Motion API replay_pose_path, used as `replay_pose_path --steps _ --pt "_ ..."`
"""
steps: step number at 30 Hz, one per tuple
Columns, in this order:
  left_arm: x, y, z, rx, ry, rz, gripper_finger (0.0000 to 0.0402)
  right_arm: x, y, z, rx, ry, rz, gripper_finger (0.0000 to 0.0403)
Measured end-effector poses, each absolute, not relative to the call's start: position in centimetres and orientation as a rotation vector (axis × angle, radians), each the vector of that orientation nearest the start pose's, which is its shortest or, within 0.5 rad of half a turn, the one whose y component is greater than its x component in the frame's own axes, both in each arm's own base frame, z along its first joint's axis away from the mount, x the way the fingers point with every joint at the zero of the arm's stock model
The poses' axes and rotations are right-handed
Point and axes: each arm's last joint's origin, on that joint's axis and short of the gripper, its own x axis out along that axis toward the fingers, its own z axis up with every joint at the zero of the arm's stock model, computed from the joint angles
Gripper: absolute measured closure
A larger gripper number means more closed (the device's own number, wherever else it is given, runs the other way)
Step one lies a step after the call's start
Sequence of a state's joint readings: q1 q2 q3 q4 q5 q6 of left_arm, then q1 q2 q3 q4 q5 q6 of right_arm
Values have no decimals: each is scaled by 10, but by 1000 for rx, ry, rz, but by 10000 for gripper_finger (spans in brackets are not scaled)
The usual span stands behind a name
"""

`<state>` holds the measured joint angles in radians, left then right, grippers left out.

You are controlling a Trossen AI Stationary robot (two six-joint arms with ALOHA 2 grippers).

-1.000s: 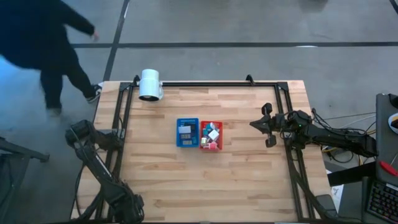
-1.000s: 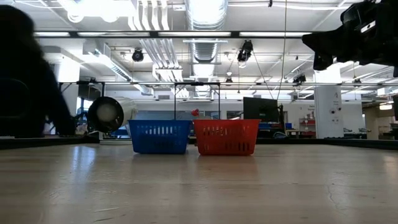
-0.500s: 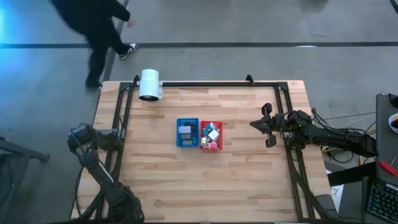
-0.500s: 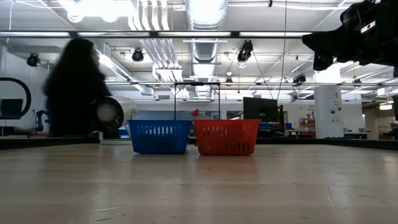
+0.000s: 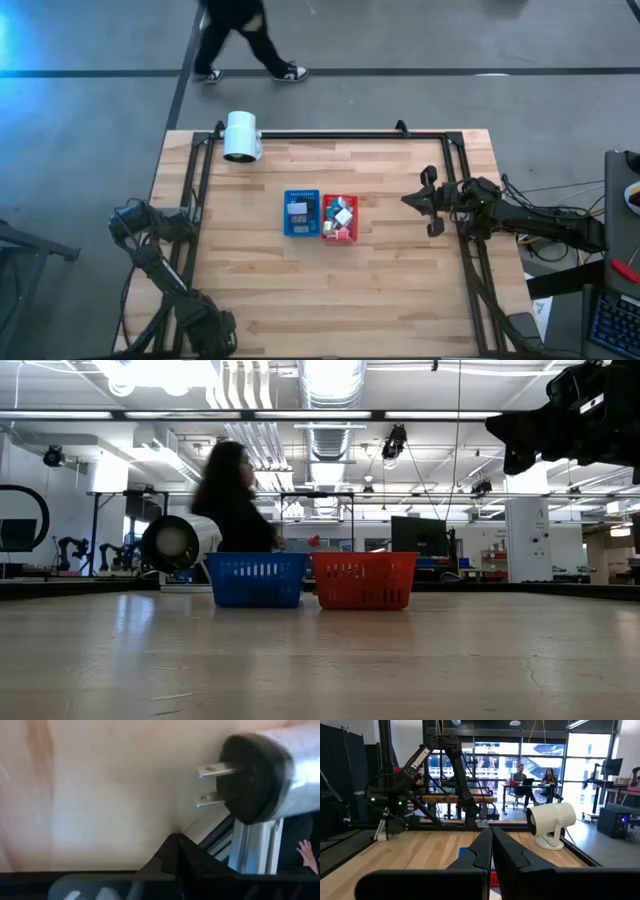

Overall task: Pick & Place Office items
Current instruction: Put the white charger adapter into the red bin

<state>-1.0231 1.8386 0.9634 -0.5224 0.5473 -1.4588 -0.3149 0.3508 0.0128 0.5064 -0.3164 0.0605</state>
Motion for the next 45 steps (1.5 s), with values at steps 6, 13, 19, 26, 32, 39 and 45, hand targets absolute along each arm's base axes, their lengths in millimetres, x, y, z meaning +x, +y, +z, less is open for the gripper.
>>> replay_pose_path --steps 6,13,19,26,32,39,45 --pt "146 -263 128 -588 1927 114 399 114 -28 186 7 -161 6 394" --pt "154 -266 179 -720 1679 63 400 114 -28 186 8 -160 6 394" --pt "164 -279 198 -771 1597 -76 401 114 -28 186 15 -160 6 394" --pt "168 -289 166 -695 1705 -73 401 114 -28 186 19 -160 6 394" --pt "177 -294 149 -685 1758 -139 401 114 -28 186 18 -161 6 394" --pt "178 -272 140 -540 1808 28 401 114 -28 186 18 -161 6 394" --pt "187 -253 139 -390 1747 71 401 114 -28 186 17 -161 6 394"
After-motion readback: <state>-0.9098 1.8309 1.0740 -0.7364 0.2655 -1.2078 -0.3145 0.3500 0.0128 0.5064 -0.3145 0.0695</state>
